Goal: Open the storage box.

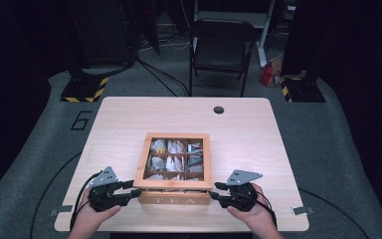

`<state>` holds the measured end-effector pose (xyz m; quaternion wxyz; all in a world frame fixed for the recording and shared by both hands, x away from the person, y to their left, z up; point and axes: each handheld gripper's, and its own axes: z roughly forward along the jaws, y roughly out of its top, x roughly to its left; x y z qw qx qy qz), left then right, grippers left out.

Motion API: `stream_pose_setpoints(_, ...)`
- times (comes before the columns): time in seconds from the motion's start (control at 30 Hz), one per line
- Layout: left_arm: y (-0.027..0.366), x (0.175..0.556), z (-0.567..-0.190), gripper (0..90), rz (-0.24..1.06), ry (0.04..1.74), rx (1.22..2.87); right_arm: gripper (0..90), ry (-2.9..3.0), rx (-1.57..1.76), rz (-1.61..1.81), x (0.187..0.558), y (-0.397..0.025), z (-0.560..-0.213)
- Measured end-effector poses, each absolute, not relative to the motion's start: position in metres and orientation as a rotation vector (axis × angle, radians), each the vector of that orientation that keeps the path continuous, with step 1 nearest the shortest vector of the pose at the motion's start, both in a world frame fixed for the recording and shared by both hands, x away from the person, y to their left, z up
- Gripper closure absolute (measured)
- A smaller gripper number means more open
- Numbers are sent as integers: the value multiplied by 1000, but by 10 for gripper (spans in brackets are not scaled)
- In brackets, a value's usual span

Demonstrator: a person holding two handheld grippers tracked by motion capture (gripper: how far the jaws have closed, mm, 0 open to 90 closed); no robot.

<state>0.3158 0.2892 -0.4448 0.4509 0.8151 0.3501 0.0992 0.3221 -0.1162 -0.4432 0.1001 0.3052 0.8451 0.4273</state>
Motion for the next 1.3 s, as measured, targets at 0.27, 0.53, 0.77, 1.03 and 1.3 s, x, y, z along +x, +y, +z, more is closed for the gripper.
stream_pose_setpoints(0.27,289,316,-445,570,241,867,2012,567,2506,887,1286,325,-107,-443)
stream_pose_setpoints(0.53,289,316,-445,564,238,870,2007,549,2491,924,1286,328,-103,-443)
stream_pose_setpoints(0.77,289,316,-442,546,238,880,1991,539,2493,938,1307,329,-105,-440)
stream_pose_setpoints(1.03,290,318,-435,532,260,874,1980,536,2474,957,1313,331,-105,-432)
stream_pose_setpoints(1.3,290,319,-426,520,271,890,1971,536,2460,965,1315,332,-106,-423)
